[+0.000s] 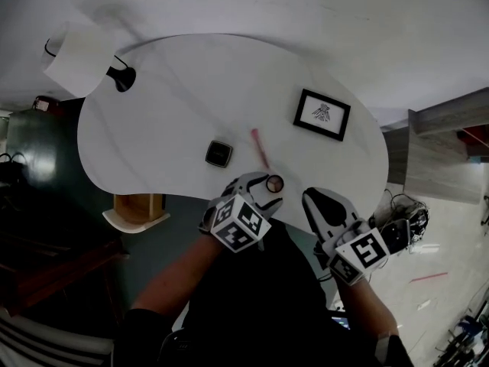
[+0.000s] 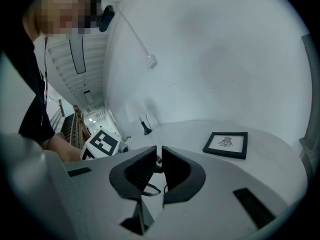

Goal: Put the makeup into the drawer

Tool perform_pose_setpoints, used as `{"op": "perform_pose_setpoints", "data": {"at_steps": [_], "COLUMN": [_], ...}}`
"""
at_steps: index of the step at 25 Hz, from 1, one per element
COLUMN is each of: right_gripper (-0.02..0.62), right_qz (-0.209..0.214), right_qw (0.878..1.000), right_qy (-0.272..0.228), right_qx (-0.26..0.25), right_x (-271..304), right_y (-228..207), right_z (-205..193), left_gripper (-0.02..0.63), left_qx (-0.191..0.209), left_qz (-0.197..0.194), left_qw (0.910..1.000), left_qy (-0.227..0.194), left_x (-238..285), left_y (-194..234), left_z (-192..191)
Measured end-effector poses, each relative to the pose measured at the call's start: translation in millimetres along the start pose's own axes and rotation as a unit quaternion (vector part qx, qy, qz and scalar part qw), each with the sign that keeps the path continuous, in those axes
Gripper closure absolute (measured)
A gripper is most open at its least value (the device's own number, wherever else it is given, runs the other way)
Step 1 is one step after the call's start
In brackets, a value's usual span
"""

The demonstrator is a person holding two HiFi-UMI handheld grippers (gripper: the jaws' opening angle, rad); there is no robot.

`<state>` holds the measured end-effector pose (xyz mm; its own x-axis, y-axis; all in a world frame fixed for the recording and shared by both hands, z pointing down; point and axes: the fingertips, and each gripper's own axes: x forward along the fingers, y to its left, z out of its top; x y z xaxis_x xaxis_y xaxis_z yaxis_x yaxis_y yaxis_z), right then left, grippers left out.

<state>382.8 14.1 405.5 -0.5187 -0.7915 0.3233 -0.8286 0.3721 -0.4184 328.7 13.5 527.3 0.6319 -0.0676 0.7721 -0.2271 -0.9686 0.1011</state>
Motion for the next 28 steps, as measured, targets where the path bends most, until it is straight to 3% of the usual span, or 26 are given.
{"op": "perform_pose_setpoints", "data": {"at_steps": [16,25,28], "right_gripper": [0.577,0.577,0.577], "right_qz": [-0.008,-0.005,-0.004], "right_qw": [0.999,1.0,1.0], "right_qy": [0.02,0.014,0.01], "right_qx": [0.037,0.018,0.025], "right_x": [1.7,-7.6,-8.5], "right_y": [-4.3,-10.8,-8.5], "right_z": [-14.1,-12.6,-8.0], "left_gripper": [0.322,0.324,0.364], "left_qx": [0.024,0.04,0.048], "left_qz": [-0.021,-0.017,-0.003], "left_qw": [0.9979,0.9953,0.9953], "left_qy": [0.057,0.086,0.084], "left_x": [59.0,64.9,65.0], "left_y": [-0.7,0.4,3.4], "left_z": [-21.9,-31.7,-31.6]}}
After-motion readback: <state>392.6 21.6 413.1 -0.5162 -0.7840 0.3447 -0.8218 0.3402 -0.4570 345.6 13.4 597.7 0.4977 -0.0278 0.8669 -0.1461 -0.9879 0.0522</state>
